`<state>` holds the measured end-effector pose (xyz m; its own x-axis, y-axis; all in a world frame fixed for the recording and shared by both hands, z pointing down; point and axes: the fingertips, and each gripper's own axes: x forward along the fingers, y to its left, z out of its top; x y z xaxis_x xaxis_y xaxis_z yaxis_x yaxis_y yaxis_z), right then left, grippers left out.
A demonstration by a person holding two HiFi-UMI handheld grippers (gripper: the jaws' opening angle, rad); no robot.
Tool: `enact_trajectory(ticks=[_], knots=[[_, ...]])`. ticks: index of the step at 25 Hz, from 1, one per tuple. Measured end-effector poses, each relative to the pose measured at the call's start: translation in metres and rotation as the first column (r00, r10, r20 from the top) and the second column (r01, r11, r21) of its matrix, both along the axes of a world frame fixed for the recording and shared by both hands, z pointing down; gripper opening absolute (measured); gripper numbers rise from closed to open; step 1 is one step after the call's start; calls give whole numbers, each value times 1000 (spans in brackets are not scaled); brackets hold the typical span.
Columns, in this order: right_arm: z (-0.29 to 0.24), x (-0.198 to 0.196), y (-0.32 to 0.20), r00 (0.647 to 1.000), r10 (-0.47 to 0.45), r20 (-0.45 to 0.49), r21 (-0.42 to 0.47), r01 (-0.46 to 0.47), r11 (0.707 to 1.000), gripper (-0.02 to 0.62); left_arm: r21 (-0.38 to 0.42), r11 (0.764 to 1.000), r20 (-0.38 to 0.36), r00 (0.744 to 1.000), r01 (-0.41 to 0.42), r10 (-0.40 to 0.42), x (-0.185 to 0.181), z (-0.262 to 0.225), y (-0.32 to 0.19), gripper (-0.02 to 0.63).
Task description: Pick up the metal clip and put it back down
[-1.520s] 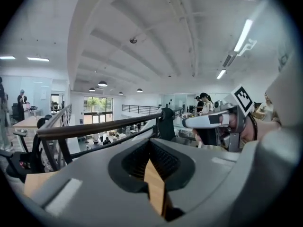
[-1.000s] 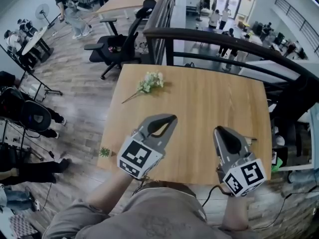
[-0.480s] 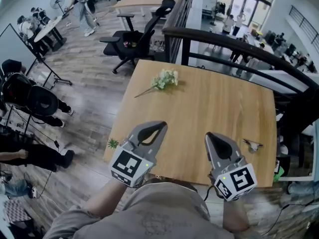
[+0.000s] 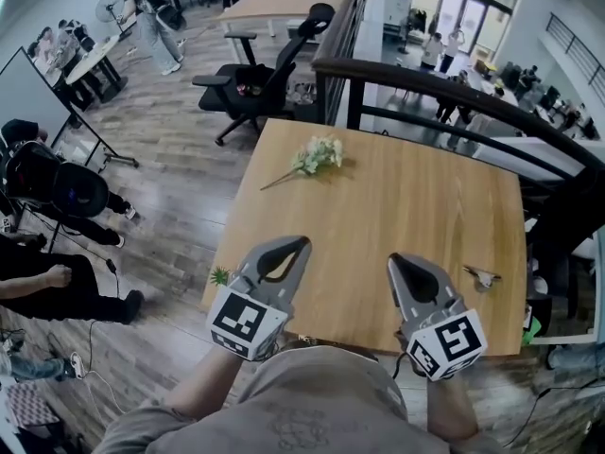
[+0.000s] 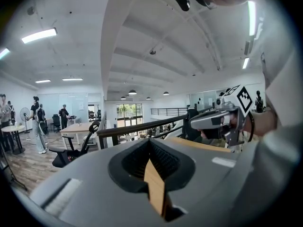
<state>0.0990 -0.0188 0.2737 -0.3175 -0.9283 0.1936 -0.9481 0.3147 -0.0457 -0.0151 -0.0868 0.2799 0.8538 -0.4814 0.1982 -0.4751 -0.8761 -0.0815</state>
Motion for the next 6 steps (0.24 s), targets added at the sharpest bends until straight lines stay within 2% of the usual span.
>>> enact_trajectory(ticks=[6], knots=[[-1,-7,1,1000,1,-9,4,-1,1000,11,26,999,-22,999,-23,24,-1,-12,1,2]])
